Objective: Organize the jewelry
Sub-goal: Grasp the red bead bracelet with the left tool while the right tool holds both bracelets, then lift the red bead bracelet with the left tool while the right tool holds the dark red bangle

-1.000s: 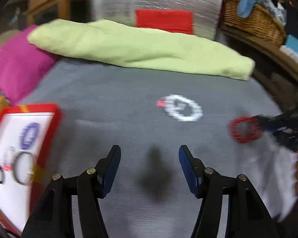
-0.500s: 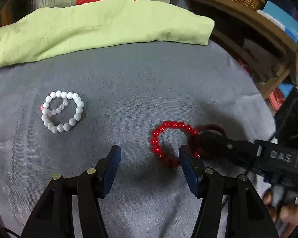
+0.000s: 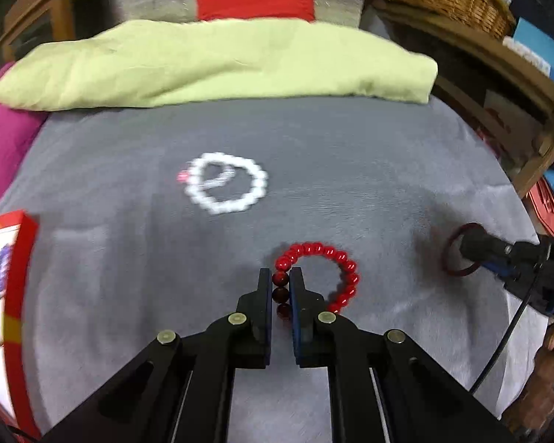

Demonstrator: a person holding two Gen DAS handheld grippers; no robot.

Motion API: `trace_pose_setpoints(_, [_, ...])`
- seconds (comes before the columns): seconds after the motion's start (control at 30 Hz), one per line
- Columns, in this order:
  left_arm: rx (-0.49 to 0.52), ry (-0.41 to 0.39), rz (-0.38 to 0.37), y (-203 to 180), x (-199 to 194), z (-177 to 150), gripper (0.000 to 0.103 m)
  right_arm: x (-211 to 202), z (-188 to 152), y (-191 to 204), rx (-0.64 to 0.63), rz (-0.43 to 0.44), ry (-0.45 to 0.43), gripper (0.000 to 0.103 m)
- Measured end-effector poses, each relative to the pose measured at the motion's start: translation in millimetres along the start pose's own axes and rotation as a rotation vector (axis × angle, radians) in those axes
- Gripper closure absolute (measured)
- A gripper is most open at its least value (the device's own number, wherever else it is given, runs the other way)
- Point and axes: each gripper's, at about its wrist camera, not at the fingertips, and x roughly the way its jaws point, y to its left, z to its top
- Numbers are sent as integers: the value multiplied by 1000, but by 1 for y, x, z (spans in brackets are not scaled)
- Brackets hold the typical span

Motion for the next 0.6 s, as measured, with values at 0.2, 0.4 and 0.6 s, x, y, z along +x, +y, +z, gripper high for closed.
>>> trace_pose_setpoints(0.2, [-36, -64, 30, 27, -37, -15, 94, -4, -19, 56, -125, -12, 2, 94])
trace_pose_setpoints(0.4, [-78, -109, 42, 58, -61, -35, 94, 15, -54, 99, -265, -136, 25, 94])
trace_pose_setpoints(0.6, [-129, -130, 35, 91, -69, -50, 94, 35, -80, 123, -337, -201, 37, 95])
